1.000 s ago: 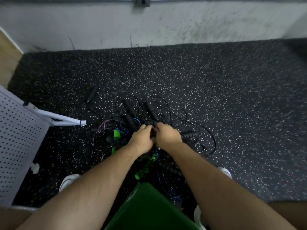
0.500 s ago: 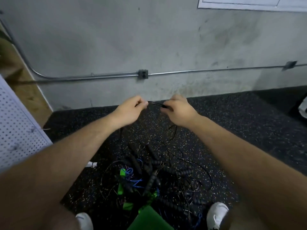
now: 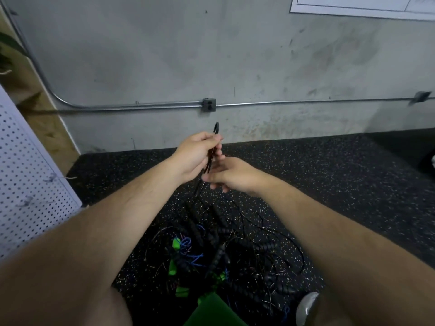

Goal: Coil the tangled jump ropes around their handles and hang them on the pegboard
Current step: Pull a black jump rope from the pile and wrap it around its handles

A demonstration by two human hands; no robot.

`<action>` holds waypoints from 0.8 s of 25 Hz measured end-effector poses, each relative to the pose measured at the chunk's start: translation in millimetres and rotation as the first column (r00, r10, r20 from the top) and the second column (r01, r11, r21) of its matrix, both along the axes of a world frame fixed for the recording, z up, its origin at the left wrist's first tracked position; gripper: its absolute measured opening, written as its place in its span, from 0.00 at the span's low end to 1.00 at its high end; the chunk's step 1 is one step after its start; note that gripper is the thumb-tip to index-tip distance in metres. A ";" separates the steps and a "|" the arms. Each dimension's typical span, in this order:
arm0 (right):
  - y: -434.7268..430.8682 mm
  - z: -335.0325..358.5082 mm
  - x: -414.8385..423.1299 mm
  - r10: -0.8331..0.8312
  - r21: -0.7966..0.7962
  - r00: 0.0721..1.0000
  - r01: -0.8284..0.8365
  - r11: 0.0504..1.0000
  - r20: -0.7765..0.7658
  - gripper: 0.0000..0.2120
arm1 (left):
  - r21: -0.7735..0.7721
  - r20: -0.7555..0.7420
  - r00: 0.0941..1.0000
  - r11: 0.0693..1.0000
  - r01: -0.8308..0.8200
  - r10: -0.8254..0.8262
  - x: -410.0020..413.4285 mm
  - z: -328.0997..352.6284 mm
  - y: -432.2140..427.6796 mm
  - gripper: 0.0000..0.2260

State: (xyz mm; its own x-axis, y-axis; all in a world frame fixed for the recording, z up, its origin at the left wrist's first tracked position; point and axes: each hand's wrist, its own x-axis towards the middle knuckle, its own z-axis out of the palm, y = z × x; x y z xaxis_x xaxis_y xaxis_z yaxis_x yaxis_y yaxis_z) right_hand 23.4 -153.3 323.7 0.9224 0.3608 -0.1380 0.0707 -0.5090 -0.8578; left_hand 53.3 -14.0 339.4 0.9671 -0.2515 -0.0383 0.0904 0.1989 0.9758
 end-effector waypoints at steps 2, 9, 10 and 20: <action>13.9 -4.8 3.2 -0.059 0.005 0.998 0.059 0.998 0.014 0.06 | -0.013 0.020 0.999 0.999 -0.030 0.030 2.0 3.5 -1.5 0.13; 4.3 15.6 35.2 -0.289 0.154 0.952 0.272 0.950 0.099 0.11 | 0.387 -0.104 0.945 0.863 0.326 -0.310 10.9 -17.3 39.0 0.20; 1.7 14.3 40.0 -0.320 0.222 0.945 0.300 0.928 0.061 0.12 | 0.439 -0.110 0.923 0.815 0.378 -0.369 8.1 -23.6 40.3 0.16; 12.2 -18.3 33.7 -0.019 0.113 0.995 0.030 0.993 -0.102 0.07 | 0.250 0.125 0.992 0.967 -0.046 0.015 26.0 -21.1 18.2 0.07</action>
